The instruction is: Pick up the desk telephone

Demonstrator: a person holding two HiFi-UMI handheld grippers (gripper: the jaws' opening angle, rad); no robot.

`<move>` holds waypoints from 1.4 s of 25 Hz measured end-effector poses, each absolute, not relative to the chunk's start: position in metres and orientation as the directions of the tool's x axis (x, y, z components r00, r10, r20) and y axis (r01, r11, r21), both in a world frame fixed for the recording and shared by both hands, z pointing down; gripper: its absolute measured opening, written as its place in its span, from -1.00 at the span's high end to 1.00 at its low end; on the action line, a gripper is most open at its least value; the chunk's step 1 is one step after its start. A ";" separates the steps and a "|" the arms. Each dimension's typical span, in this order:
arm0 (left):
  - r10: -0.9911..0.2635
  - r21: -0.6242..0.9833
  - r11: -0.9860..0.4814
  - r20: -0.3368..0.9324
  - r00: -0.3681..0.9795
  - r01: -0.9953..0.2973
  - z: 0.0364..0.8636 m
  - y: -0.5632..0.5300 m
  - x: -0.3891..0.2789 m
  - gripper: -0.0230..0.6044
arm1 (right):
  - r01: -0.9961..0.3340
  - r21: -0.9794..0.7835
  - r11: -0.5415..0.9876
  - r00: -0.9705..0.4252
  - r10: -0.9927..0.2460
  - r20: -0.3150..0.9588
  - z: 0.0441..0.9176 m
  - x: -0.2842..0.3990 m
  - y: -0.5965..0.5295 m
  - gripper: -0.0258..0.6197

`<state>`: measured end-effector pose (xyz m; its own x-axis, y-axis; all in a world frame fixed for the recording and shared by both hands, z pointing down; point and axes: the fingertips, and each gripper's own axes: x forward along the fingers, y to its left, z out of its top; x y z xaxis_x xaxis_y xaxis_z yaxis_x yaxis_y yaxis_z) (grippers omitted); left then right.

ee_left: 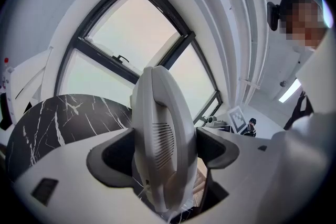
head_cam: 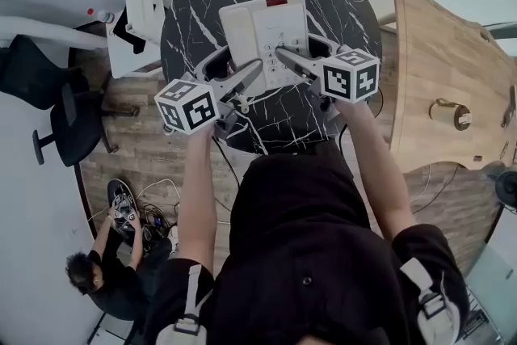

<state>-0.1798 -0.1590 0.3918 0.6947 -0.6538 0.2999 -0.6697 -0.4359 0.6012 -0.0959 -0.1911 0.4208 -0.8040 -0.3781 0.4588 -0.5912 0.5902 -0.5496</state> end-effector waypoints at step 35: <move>-0.642 0.585 -0.451 0.312 0.700 -0.674 0.386 -0.159 -0.170 -0.28 | -0.597 -0.536 0.597 -0.799 -0.384 0.463 0.416 -0.086 -0.189 -0.08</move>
<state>-0.1696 -0.1588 0.3858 0.7001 -0.6423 0.3118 -0.6741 -0.4506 0.5853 -0.0859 -0.1890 0.4158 -0.7989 -0.3840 0.4628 -0.5973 0.5965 -0.5361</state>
